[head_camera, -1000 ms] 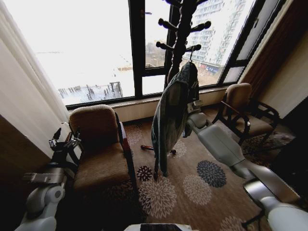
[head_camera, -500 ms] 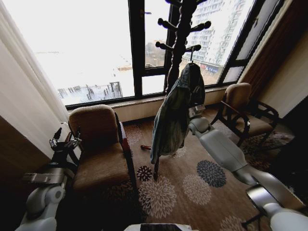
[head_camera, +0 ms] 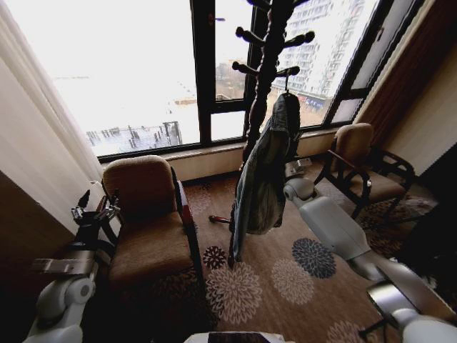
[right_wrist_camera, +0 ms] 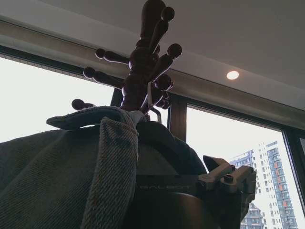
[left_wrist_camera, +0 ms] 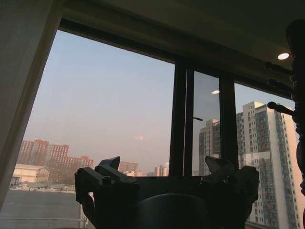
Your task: Pick up the clothes from the bed and hang them on the clothes hanger.
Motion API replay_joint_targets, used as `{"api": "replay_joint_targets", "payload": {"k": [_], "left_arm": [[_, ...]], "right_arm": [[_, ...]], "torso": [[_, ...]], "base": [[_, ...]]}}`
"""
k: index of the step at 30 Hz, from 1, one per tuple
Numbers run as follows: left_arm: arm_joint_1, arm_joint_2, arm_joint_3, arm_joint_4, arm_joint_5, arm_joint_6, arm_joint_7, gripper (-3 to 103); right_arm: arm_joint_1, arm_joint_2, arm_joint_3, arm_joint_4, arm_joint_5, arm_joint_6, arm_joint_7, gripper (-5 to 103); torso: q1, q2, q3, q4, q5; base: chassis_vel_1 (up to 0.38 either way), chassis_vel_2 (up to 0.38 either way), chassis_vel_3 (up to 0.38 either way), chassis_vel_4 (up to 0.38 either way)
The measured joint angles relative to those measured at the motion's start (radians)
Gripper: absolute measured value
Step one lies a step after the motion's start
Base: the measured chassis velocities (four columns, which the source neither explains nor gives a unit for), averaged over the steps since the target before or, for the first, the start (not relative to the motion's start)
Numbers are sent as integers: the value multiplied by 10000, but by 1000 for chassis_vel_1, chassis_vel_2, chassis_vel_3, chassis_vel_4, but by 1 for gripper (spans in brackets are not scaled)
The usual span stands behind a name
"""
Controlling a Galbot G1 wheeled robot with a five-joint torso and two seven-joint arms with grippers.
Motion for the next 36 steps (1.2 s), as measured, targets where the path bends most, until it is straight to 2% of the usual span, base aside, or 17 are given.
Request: {"api": "replay_joint_targets", "payload": {"k": [14, 22, 27, 36], "left_arm": [[30, -72, 27, -35, 92, -7, 0, 100], [42, -52, 4, -5, 63, -36, -1, 100], [-3, -36, 33, 30, 55, -36, -2, 100], [-32, -25, 86, 73, 53, -36, -1, 100]], "right_arm": [[7, -279, 381, 194, 48, 52, -2, 100], [-40, -376, 789, -26, -395, -337, 608, 100], [-357, -576, 1232, 95, -465, -634, 1043, 100], [-1547, -857, 2229, 1026, -239, -612, 853, 100]], "torso": [[0, 0, -2, -1, -3], [0, 0, -2, 0, -3], [0, 1, -3, -2, -3], [0, 2, -2, -3, -2]], "base": [[0, 0, 0, 0], [0, 0, 0, 0], [0, 0, 0, 0], [0, 0, 0, 0]]}}
